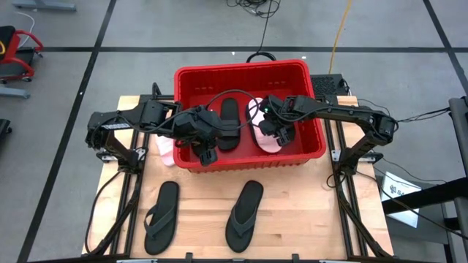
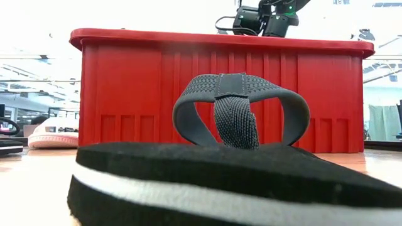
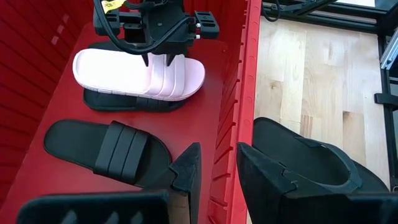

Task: Pick and place slides into bin
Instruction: Put the pink slipper into the red organizer bin

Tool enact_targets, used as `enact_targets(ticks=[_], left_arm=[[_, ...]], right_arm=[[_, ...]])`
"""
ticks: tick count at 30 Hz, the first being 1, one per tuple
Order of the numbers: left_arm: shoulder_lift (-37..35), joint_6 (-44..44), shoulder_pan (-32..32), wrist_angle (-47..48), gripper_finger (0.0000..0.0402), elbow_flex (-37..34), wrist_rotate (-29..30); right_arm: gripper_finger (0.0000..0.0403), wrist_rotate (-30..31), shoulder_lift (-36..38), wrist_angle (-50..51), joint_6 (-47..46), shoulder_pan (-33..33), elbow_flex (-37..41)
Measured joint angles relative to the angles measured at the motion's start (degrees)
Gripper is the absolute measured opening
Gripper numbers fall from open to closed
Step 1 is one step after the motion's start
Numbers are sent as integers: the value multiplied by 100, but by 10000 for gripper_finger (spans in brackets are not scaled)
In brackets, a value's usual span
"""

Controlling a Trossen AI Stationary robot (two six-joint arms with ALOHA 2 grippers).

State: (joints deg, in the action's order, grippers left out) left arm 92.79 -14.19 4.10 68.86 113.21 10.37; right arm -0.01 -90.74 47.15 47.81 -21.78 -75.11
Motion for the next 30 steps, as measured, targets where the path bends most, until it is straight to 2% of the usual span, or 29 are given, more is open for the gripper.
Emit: enact_targets(ticks=[6, 13, 23, 30], left_arm=[[0, -9, 0, 0, 97, 0, -1], [0, -13, 0, 7, 97, 2, 0], [-70, -327, 0, 414, 97, -2, 9], [-559, -1017, 0, 905, 97, -2, 669]], right_arm=[[183, 27, 19, -154, -1, 0, 0], [177, 28, 188, -312, -5, 31, 0], [179, 43, 951, -305, -347, 233, 0], [178, 31, 1676, -440, -865, 394, 0]])
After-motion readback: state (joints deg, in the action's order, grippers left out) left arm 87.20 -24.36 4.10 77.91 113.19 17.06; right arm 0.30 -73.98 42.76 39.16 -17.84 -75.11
